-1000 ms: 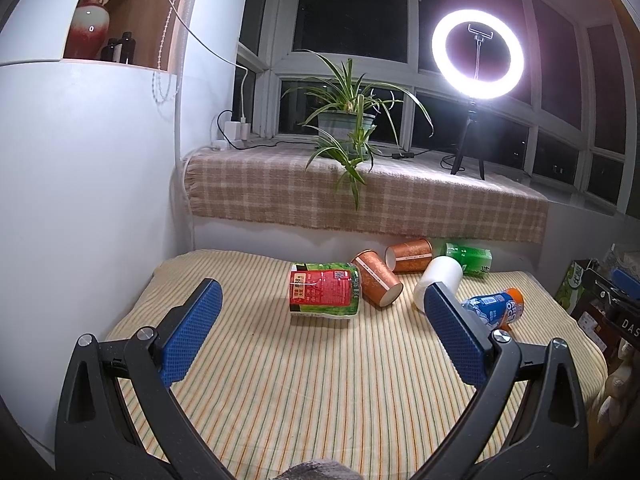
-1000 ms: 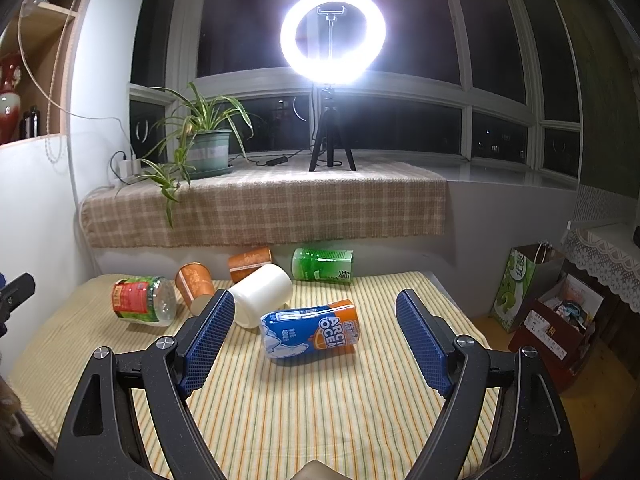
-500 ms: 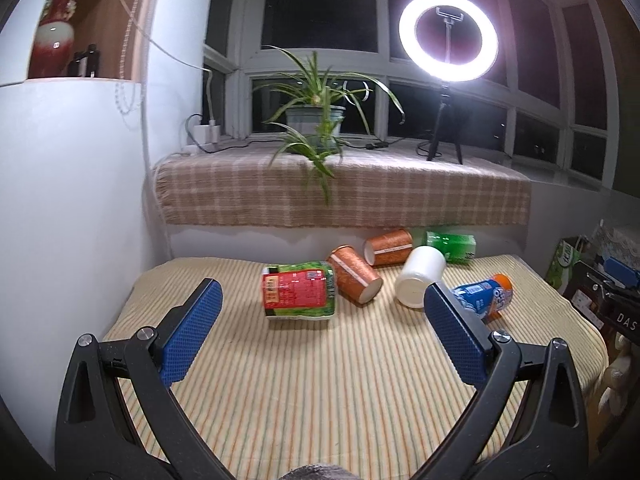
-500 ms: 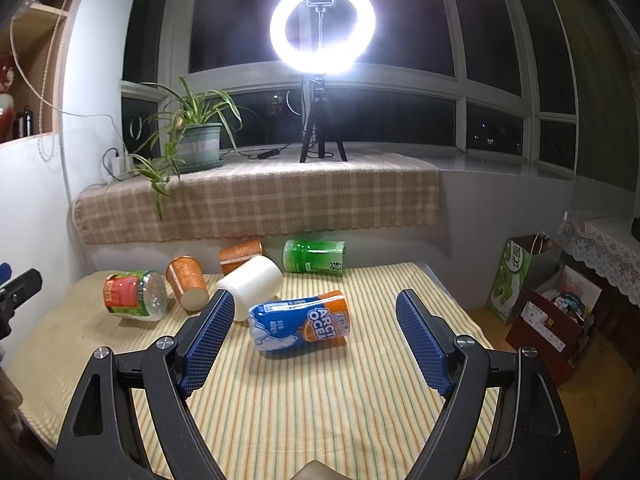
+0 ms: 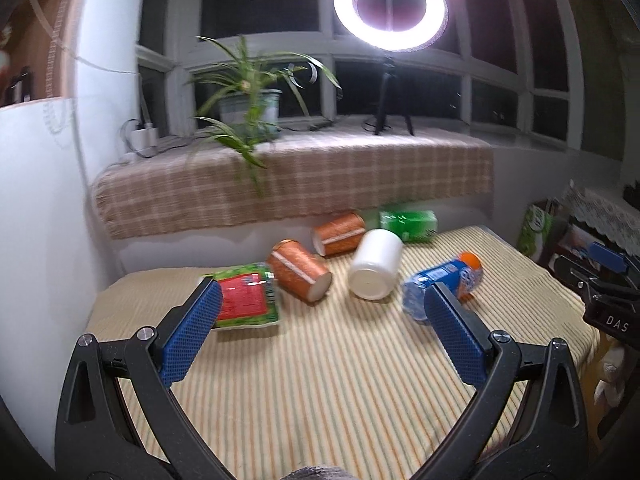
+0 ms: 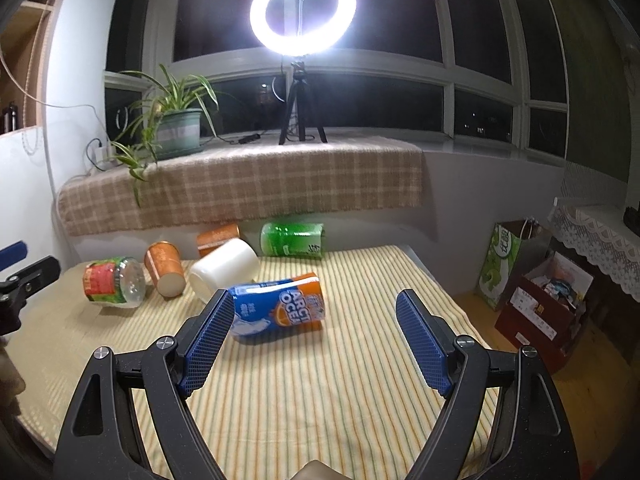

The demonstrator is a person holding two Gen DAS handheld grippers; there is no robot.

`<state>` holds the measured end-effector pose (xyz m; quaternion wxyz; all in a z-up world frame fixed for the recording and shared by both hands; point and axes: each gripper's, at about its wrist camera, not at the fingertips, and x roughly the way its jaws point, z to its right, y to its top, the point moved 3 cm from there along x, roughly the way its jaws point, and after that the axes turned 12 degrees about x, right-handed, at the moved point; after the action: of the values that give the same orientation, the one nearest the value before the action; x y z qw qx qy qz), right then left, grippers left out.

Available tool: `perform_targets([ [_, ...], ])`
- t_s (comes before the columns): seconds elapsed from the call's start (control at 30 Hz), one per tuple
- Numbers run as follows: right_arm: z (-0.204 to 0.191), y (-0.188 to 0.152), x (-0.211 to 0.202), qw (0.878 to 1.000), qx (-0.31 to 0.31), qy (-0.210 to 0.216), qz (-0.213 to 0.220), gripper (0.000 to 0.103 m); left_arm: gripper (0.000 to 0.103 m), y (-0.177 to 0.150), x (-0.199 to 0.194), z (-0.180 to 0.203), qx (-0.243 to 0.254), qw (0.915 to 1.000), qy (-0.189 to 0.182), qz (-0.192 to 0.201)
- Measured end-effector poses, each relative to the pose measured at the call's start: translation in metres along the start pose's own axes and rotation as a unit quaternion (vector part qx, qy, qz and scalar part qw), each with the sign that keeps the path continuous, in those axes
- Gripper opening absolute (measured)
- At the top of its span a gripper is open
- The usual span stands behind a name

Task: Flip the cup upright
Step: 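Move the left tool to the lying blue-and-orange Arctic Ocean cup and close on it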

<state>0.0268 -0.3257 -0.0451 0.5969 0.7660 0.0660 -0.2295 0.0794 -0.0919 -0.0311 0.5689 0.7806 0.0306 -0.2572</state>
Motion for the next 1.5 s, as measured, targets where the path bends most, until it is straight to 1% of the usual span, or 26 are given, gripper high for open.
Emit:
perform_targets([
  [0.1, 0.007, -0.003, 0.003, 1.000, 0.002, -0.006, -0.006, 0.083, 0.102, 0.006, 0.011, 0.014, 0.022, 0.9994, -0.024, -0.006],
  [0.2, 0.016, -0.007, 0.007, 1.000, 0.009, -0.008, -0.014, 0.083, 0.102, 0.012, 0.026, 0.028, 0.041, 0.9966, -0.068, -0.020],
  [0.3, 0.026, -0.012, 0.010, 1.000, 0.016, -0.013, -0.022, 0.083, 0.102, 0.019, 0.045, 0.044, 0.059, 0.9905, -0.117, -0.042],
  [0.4, 0.036, -0.019, 0.013, 0.999, 0.024, -0.017, -0.032, 0.083, 0.102, 0.026, 0.069, 0.064, 0.085, 0.9793, -0.169, -0.072],
  [0.47, 0.045, -0.025, 0.015, 0.999, 0.029, -0.020, -0.041, 0.083, 0.099, 0.030, 0.082, 0.080, 0.105, 0.9712, -0.194, -0.090],
  [0.6, 0.061, -0.034, 0.018, 0.997, 0.038, -0.023, -0.056, 0.083, 0.098, 0.036, 0.110, 0.109, 0.147, 0.9547, -0.227, -0.124],
  [0.67, 0.070, -0.039, 0.021, 0.997, 0.045, -0.024, -0.064, 0.083, 0.097, 0.038, 0.127, 0.123, 0.166, 0.9449, -0.241, -0.146],
  [0.73, 0.078, -0.044, 0.024, 0.996, 0.053, -0.025, -0.073, 0.083, 0.094, 0.038, 0.142, 0.136, 0.189, 0.9370, -0.242, -0.166],
  [0.83, 0.091, -0.050, 0.029, 0.994, 0.067, -0.026, -0.086, 0.083, 0.094, 0.035, 0.163, 0.154, 0.227, 0.9245, -0.242, -0.188],
  [1.03, 0.112, -0.057, 0.031, 0.991, 0.085, -0.034, -0.093, 0.083, 0.092, 0.029, 0.202, 0.173, 0.276, 0.9062, -0.227, -0.226],
  [1.17, 0.125, -0.060, 0.033, 0.989, 0.101, -0.038, -0.097, 0.083, 0.092, 0.019, 0.222, 0.180, 0.299, 0.8939, -0.218, -0.252],
  [1.3, 0.133, -0.063, 0.035, 0.987, 0.114, -0.038, -0.103, 0.083, 0.092, 0.009, 0.233, 0.183, 0.321, 0.8889, -0.200, -0.259],
  [1.33, 0.135, -0.064, 0.035, 0.987, 0.117, -0.037, -0.104, 0.083, 0.090, 0.008, 0.236, 0.183, 0.322, 0.8887, -0.198, -0.259],
  [1.4, 0.136, -0.065, 0.036, 0.986, 0.120, -0.034, -0.107, 0.083, 0.083, 0.005, 0.240, 0.183, 0.325, 0.8870, -0.197, -0.262],
  [1.47, 0.135, -0.066, 0.037, 0.986, 0.120, -0.032, -0.109, 0.083, 0.081, 0.003, 0.243, 0.185, 0.328, 0.8859, -0.195, -0.264],
  [1.5, 0.135, -0.066, 0.037, 0.986, 0.119, -0.032, -0.108, 0.083, 0.078, 0.002, 0.244, 0.186, 0.329, 0.8859, -0.194, -0.263],
])
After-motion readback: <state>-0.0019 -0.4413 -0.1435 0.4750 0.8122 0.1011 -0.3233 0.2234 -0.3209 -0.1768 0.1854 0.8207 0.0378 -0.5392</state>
